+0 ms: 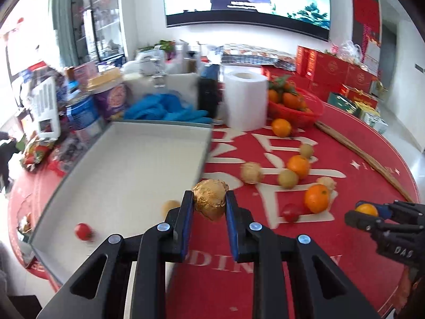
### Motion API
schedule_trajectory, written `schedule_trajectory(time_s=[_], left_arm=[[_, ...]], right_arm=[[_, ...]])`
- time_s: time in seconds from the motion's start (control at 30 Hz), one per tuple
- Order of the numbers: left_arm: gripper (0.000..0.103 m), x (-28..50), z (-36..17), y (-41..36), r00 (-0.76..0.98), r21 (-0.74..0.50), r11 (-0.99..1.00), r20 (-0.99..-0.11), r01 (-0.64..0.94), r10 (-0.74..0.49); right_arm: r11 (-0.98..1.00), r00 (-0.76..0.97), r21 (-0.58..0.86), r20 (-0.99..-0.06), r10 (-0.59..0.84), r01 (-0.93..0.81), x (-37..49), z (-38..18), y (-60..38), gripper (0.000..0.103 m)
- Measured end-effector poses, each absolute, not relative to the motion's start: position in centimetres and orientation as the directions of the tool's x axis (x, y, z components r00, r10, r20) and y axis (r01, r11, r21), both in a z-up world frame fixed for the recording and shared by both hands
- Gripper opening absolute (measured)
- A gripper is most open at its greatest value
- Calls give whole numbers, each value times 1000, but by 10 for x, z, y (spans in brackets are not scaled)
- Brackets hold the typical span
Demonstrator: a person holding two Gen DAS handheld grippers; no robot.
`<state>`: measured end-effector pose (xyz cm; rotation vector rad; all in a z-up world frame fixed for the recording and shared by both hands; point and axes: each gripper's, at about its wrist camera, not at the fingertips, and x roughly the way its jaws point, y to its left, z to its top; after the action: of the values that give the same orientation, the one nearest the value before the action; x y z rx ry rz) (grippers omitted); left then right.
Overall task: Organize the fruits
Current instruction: 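Close the left tool on the wrinkled brown fruit while the right tool grasps the orange, then carry both fruits over the white tray and open both tools to release them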
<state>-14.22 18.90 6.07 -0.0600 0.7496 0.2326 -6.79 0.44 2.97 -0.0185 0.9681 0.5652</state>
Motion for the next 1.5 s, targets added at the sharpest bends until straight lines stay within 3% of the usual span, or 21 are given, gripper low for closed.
schedule_trajectory(time_s=[0.5, 1.33, 1.43, 1.5], left_arm=[[25, -176, 30, 274, 632, -11, 906, -720, -424, 287], [26, -173, 10, 300, 618, -29, 895, -733, -445, 284], [29, -175, 12, 299, 627, -35, 895, -726, -444, 283], [39, -177, 14, 298, 633, -27, 897, -718, -442, 290]], right_arm=[[734, 339, 232, -771, 539, -639, -68, 50, 128, 37], [664, 290, 137, -821, 491, -735, -52, 41, 257, 37], [662, 292, 125, -826, 483, -739, -51, 39, 263, 37], [662, 303, 116, -822, 482, -740, -51, 41, 266, 37]])
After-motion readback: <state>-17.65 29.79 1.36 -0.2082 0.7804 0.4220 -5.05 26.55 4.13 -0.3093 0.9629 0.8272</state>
